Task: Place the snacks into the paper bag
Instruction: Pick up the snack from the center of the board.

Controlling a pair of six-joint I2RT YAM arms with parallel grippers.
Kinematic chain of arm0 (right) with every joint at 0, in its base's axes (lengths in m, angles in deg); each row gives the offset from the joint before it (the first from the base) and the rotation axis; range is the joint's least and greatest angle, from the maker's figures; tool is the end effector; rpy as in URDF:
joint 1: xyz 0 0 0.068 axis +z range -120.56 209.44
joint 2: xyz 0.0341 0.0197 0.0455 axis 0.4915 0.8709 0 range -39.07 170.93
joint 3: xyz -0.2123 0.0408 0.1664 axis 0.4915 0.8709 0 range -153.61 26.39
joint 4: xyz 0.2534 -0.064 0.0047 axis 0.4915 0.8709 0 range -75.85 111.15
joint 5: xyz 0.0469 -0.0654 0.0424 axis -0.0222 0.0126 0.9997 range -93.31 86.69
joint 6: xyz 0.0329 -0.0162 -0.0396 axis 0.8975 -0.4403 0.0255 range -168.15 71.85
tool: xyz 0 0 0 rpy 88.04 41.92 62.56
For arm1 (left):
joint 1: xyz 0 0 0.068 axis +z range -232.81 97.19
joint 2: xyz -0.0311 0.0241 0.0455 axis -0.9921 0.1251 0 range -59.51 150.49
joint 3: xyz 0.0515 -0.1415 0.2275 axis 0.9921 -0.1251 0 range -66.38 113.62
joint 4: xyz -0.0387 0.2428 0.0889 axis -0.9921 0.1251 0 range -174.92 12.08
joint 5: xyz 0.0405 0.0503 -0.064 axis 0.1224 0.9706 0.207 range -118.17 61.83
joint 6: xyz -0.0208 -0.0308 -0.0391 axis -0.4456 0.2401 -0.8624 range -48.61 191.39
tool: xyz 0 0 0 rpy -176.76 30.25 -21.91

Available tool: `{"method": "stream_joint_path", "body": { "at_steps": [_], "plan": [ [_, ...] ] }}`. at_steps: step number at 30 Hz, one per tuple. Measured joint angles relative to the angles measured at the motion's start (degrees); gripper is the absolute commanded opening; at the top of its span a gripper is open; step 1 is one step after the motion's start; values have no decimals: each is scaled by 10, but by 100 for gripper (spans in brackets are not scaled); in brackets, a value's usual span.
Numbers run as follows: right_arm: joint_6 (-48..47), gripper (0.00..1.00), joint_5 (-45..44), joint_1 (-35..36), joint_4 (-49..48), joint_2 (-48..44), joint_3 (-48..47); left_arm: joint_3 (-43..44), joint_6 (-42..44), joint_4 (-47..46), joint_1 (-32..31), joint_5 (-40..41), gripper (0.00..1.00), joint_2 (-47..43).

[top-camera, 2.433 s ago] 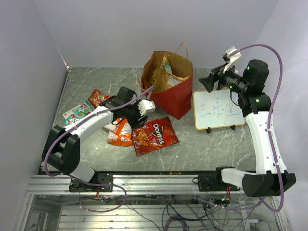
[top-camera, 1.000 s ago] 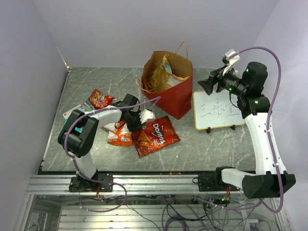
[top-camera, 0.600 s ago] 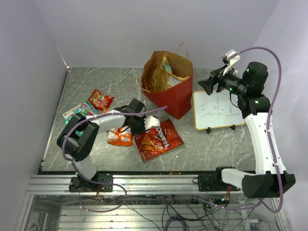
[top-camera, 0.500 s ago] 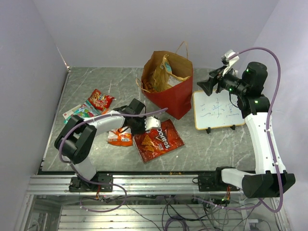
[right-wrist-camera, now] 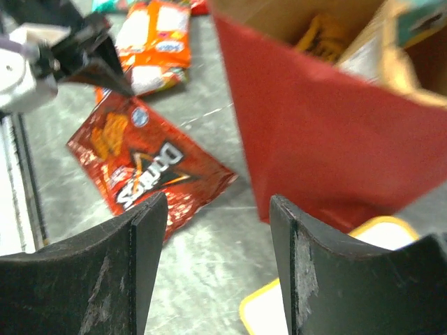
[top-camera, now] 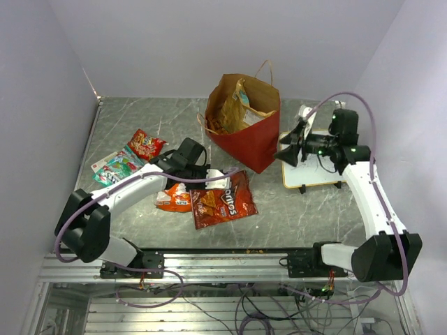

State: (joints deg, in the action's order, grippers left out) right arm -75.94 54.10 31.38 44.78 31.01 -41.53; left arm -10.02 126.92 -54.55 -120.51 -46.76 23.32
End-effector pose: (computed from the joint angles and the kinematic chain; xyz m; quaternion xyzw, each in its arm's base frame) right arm 0.2543 0.0387 0.3618 -0.4198 0.6853 0.3170 0.5035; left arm 0.2241 -0.1876 0.2298 0.7190 0.6163 -0.1093 0.3021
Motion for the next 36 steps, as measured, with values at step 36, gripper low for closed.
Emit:
{"method": "stream_joint_path", "body": {
  "at_steps": [36],
  "plan": [
    [-97, 62, -132, 329, -363, 224, 192, -29, 26, 23, -45, 3, 7, -54]
  ]
}}
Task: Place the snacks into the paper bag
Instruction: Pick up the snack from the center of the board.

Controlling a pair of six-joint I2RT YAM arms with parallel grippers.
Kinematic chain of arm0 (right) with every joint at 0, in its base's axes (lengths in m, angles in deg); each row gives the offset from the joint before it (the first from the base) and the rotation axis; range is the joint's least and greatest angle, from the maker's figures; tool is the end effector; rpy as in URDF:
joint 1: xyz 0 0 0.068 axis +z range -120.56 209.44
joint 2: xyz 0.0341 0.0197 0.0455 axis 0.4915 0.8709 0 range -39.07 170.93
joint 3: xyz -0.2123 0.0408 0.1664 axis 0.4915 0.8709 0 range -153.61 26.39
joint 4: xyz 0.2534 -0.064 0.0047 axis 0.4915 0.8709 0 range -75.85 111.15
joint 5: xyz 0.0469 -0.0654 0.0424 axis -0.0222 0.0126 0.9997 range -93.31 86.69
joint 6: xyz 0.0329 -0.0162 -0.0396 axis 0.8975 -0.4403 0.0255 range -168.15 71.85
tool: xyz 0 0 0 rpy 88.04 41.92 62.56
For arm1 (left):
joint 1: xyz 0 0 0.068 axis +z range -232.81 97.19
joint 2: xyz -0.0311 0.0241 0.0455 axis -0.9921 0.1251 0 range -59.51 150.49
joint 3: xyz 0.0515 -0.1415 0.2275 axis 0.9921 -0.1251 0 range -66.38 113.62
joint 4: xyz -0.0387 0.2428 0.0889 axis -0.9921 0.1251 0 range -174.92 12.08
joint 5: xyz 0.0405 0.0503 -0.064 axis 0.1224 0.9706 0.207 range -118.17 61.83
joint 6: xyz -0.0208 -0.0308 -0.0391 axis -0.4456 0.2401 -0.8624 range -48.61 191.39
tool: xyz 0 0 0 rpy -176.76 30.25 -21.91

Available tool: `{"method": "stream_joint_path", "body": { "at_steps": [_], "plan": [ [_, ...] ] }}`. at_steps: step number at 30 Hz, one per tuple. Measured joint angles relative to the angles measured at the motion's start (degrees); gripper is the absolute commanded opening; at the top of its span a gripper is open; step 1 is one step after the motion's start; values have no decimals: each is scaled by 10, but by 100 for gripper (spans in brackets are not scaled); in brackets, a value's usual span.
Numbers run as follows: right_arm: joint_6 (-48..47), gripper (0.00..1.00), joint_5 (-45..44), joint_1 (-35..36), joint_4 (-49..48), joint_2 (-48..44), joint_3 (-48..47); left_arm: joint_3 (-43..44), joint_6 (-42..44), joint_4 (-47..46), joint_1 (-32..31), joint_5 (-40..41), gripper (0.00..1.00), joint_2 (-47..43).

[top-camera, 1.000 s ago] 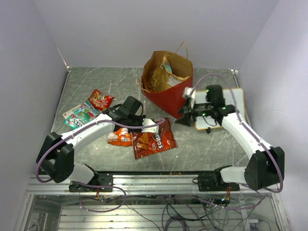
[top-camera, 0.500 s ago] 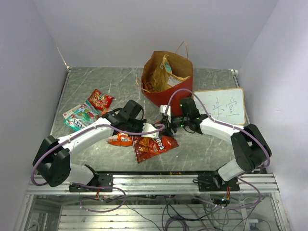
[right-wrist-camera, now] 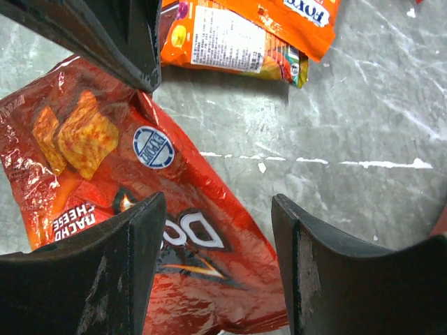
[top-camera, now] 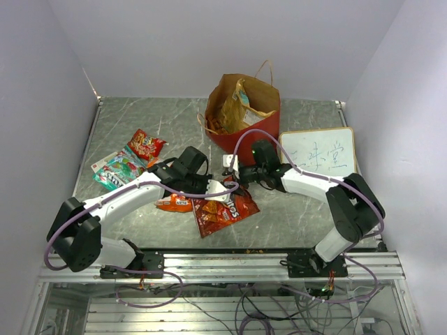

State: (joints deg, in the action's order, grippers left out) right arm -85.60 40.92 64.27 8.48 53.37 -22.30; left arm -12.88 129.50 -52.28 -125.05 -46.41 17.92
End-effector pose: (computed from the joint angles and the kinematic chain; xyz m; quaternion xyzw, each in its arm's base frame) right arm 0.2551 0.2078 0.1897 -0.6243 0.5755 0.3291 0.4131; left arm 0.1925 -0.1899 0.2367 0.7554 0.5707 -0.1111 0.3021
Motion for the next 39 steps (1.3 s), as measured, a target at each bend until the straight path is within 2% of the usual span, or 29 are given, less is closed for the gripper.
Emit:
{"method": "stream_joint_path", "body": {
  "at_steps": [9, 14, 17, 24, 25, 26, 28, 30, 35, 39],
  "plan": [
    [-41, 61, -1, 13, 50, 40, -60, 0, 1, 0, -2, 0, 7, -1],
    [-64, 55, 0, 23, 91, 61, -75, 0, 2, 0, -3, 1, 7, -1],
    [-77, 45, 2, 27, 118, 69, -77, 0, 2, 0, -3, 2, 7, -1],
    [-95, 9, 1, 30, 170, 72, -99, 0, 4, 0, -3, 12, 7, -2],
    [-95, 4, 1, 30, 177, 72, -101, -1, 4, 0, -3, 14, 8, -2],
    [-97, 0, 1, 31, 186, 71, -104, -1, 4, 0, -3, 16, 14, -3],
    [-99, 0, 0, 31, 200, 66, -108, -1, 4, 1, -3, 20, 32, -7],
    [-98, 0, -2, 31, 217, 54, -109, -1, -1, 2, -3, 27, 40, -14],
    [-94, 0, -10, 31, 245, 10, -107, 0, -26, 1, 6, 42, 50, -53],
    [-82, 0, -23, 31, 262, -31, -107, 8, -53, 3, 48, 39, 53, -82]
  ]
}}
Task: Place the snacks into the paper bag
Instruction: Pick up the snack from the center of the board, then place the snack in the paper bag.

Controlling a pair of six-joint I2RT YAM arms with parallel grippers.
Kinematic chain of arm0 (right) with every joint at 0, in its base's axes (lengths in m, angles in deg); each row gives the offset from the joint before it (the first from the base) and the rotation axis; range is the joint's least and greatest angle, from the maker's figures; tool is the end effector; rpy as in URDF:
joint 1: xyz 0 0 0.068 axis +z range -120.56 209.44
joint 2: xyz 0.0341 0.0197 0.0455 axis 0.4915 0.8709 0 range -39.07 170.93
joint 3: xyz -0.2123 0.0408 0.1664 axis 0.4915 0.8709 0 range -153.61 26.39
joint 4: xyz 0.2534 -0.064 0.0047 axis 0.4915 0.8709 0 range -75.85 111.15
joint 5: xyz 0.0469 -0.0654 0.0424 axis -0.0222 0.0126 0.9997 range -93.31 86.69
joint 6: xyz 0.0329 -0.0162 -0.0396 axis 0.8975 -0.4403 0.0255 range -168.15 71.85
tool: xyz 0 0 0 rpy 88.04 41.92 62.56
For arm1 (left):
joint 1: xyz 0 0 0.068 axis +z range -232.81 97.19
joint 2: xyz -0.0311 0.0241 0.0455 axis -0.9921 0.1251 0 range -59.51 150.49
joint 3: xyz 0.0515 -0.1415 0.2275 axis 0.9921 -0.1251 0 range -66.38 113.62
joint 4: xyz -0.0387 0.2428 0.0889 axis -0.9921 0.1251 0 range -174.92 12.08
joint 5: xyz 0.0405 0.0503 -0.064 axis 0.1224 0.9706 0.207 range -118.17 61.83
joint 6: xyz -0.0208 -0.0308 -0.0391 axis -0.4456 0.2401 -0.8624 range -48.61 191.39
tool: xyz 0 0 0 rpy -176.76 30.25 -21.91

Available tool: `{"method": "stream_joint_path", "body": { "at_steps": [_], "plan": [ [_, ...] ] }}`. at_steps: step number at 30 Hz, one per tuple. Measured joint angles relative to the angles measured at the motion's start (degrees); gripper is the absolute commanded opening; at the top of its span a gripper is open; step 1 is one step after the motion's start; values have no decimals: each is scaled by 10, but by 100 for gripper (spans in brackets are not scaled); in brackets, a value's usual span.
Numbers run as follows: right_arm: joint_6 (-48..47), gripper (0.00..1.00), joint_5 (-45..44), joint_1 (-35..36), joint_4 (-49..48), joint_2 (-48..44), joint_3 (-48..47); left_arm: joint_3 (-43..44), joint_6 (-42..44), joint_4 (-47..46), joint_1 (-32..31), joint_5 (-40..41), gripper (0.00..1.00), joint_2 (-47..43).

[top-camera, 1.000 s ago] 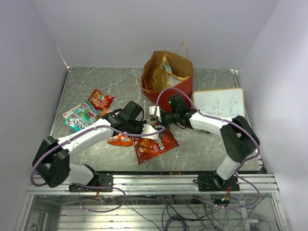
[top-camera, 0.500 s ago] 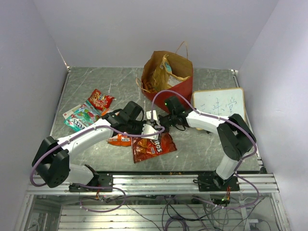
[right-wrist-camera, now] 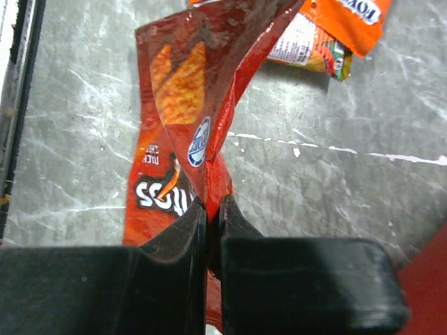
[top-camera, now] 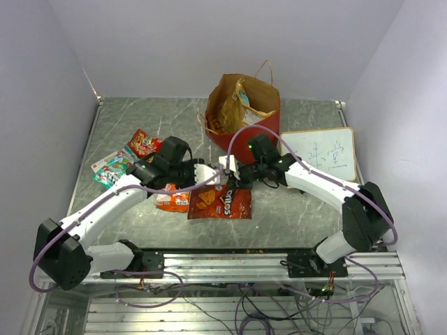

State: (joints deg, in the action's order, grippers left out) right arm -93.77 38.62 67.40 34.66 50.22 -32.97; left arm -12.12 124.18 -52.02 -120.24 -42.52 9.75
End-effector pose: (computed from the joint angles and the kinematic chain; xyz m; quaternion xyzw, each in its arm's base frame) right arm 0.2400 0.2175 0.2296 -0.6759 0.5745 0.3148 0.3377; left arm 0.1943 -0.1599 0.2745 0.6876 0.6218 -0.0679 0.3687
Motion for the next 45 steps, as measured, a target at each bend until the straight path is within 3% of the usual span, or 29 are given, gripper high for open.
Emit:
{"method": "stream_joint_path", "body": {
  "at_steps": [5, 11, 21, 29, 38, 45],
  "plan": [
    [31, 0, -10, 0, 24, -54, -5, 25, -40, -3, 66, 11, 70, -31],
    [83, 0, -11, 1, 81, -79, -76, 50, -98, -18, 127, 54, 77, -90],
    [175, 0, -60, 3, 140, -128, -259, 84, -203, -85, 200, 159, 83, -64],
    [232, 0, -224, 4, 145, -133, -396, 128, -290, -104, 288, 203, 89, -35],
    [235, 0, -459, -17, 92, -53, -478, 136, -307, -106, 294, 203, 95, -35],
    [230, 0, -540, -69, 80, 61, -532, 134, -308, -106, 295, 191, 94, -44]
  ]
}}
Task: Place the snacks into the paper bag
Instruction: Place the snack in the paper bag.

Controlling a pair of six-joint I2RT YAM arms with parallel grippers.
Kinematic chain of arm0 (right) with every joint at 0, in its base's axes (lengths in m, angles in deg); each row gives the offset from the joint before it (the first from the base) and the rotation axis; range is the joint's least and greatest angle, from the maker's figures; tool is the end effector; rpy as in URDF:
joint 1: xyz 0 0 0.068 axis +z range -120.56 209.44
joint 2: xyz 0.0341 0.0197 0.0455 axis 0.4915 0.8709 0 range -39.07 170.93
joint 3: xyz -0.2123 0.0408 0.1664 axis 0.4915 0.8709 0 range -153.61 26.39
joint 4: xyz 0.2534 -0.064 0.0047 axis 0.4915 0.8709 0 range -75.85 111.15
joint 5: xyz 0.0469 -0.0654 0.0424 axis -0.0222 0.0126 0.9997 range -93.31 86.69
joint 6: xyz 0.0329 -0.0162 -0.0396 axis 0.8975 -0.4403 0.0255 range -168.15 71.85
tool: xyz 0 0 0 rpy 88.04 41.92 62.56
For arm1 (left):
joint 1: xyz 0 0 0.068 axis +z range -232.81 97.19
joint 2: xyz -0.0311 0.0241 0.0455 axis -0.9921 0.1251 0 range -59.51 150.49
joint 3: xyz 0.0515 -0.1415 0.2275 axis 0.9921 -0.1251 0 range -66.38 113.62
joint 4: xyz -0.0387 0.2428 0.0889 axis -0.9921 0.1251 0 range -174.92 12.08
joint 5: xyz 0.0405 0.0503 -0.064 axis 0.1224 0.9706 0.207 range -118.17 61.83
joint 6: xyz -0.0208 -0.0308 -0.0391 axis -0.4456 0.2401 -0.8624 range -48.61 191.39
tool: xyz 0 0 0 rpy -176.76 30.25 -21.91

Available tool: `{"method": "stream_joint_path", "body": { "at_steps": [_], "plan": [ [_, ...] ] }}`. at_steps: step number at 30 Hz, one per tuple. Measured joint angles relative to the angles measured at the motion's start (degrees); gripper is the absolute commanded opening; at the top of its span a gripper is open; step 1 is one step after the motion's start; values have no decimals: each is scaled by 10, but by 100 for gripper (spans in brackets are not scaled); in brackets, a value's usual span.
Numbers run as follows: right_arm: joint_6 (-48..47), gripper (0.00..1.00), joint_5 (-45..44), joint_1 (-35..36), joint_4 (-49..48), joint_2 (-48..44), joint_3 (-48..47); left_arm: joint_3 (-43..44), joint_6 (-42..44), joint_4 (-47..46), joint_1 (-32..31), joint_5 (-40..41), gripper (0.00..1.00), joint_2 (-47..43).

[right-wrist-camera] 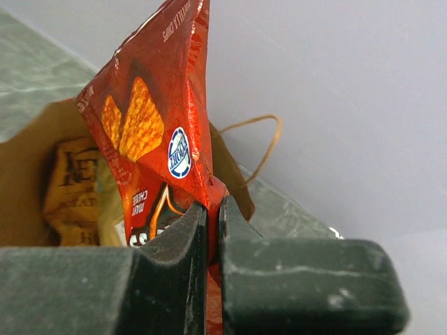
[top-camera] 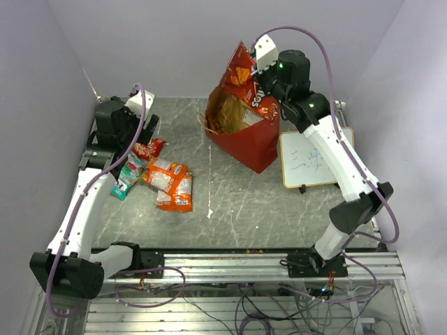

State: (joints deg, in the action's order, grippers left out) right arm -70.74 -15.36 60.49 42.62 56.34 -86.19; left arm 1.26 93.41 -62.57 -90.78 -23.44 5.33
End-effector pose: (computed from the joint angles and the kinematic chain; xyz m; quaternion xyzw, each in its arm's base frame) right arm 0.3192 0.1835 0.4845 -0.2876 0.7164 -0.0345 0.6348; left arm 0.2507 -0.0322 0.3877 0.1881 0.7946 0.1040 0.5678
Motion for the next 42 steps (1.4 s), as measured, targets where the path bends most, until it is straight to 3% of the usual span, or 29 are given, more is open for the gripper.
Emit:
{"method": "stream_joint_path", "body": {
  "at_steps": [8, 23, 42],
  "plan": [
    [-5, 0, -40, -17, 0, 56, -49, -10, 0, 0, 0, -5, 94, -10],
    [23, 0, -36, -2, 0, 82, -81, -11, 0, 0, 0, -14, 94, -11],
    [44, 0, -35, 12, -17, 103, -49, -11, 0, 0, 0, -28, 94, -11]
  ]
}}
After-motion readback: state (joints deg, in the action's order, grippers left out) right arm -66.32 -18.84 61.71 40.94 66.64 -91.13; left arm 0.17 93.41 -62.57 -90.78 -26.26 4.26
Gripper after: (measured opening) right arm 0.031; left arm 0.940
